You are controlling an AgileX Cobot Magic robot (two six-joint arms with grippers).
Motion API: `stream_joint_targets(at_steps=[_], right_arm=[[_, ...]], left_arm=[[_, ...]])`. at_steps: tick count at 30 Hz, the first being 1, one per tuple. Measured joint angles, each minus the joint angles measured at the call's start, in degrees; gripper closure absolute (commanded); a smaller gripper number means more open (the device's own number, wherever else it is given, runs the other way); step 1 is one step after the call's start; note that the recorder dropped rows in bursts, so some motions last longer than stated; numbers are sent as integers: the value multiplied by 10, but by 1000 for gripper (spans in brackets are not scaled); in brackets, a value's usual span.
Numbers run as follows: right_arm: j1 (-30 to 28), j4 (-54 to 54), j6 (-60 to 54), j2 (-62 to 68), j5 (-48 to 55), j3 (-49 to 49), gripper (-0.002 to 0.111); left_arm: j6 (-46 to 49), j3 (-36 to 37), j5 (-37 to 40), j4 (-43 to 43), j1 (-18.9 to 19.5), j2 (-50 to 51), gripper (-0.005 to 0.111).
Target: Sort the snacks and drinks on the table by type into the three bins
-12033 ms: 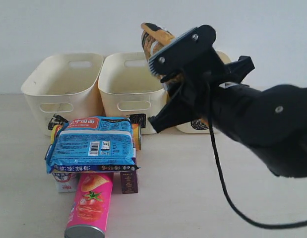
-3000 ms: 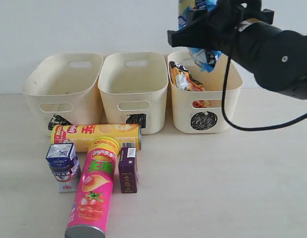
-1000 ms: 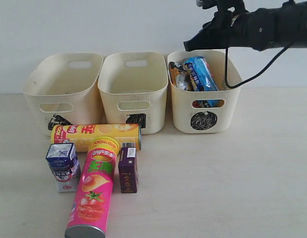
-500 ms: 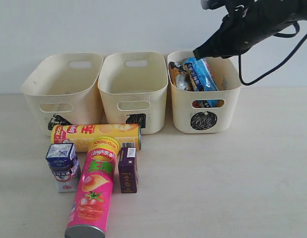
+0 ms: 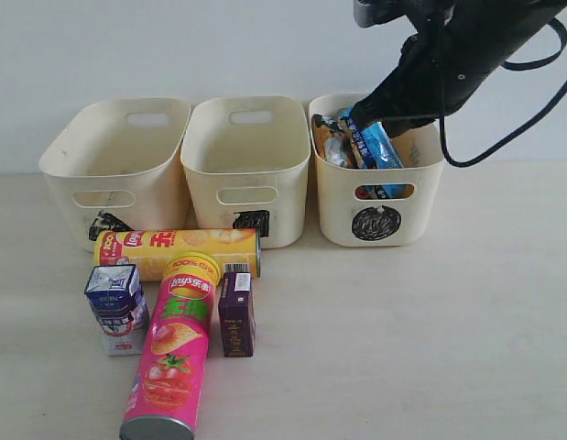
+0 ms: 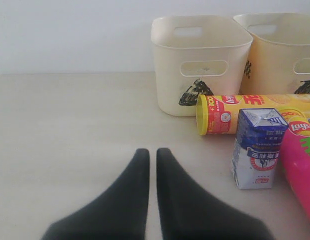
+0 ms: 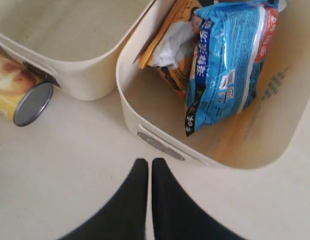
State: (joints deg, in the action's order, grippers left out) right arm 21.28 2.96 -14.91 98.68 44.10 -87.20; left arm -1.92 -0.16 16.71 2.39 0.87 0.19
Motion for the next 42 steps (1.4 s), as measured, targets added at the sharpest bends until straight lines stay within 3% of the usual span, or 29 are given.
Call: stream_joint_targets(at_steps=[8, 14, 26, 42], right_arm=[[-4, -116, 78, -41, 17, 83, 108], [-62, -144, 109, -98, 18, 139, 108], [-186, -121, 110, -199, 29, 265, 108], [-195, -3, 111, -338, -6, 410, 108]], left_arm=[[0, 0, 0, 0, 0, 0, 102], [0, 0, 0, 0, 0, 0, 102], [0, 0, 0, 0, 0, 0, 102], [0, 0, 0, 0, 0, 0, 102]])
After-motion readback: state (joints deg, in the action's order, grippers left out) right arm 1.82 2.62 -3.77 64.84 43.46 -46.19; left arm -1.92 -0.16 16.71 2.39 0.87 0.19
